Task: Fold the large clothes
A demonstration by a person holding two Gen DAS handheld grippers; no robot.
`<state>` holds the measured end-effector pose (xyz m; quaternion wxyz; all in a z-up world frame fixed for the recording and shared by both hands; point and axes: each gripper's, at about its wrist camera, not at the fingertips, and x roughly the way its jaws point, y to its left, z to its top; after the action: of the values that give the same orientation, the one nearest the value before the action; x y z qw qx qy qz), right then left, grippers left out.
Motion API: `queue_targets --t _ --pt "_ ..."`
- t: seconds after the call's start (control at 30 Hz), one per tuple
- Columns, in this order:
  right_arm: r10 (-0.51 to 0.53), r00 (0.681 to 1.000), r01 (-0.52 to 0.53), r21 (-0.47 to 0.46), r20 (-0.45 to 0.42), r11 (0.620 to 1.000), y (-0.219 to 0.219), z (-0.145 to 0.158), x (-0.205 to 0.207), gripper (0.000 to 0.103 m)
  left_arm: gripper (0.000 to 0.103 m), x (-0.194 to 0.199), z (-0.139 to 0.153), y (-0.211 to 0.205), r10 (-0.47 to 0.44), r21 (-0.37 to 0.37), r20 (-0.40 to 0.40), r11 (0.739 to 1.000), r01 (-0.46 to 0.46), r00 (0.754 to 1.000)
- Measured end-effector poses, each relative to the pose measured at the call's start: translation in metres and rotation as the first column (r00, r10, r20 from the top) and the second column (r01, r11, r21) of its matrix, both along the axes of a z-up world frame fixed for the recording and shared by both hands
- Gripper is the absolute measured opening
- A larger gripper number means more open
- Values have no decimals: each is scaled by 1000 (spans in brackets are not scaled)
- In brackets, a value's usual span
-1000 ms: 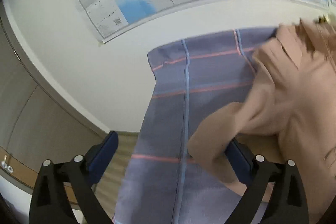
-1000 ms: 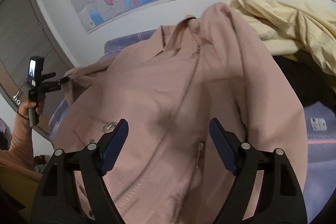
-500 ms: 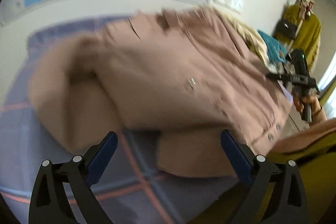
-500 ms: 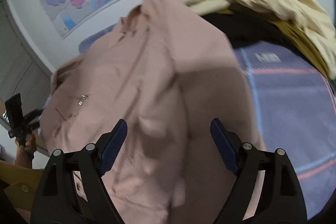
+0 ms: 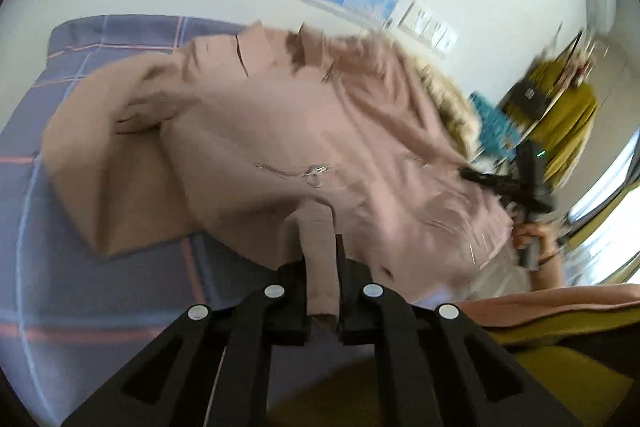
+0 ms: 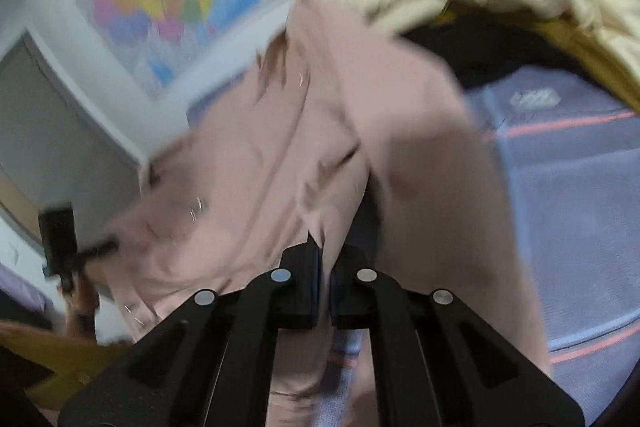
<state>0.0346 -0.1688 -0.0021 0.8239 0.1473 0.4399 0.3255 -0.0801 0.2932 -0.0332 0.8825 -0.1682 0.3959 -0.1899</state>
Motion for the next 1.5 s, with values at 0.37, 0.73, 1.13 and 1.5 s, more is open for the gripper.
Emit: queue_targets --t 0.37,0.73,1.13,1.5 --pt "55 994 -62 -76 -94 995 8 -26 -8 41 79 -18 -39 14 124 103 -199 989 -105 972" --pt "81 974 -18 -282 213 959 50 45 4 58 82 87 4 -8 162 395 103 899 -190 981" --pt "241 899 32 -602 366 798 191 40 114 63 82 248 -25 6 224 567 74 792 -226 972" --pt "202 909 92 -648 364 756 207 22 180 4 22 316 -60 22 218 654 44 731 -193 975"
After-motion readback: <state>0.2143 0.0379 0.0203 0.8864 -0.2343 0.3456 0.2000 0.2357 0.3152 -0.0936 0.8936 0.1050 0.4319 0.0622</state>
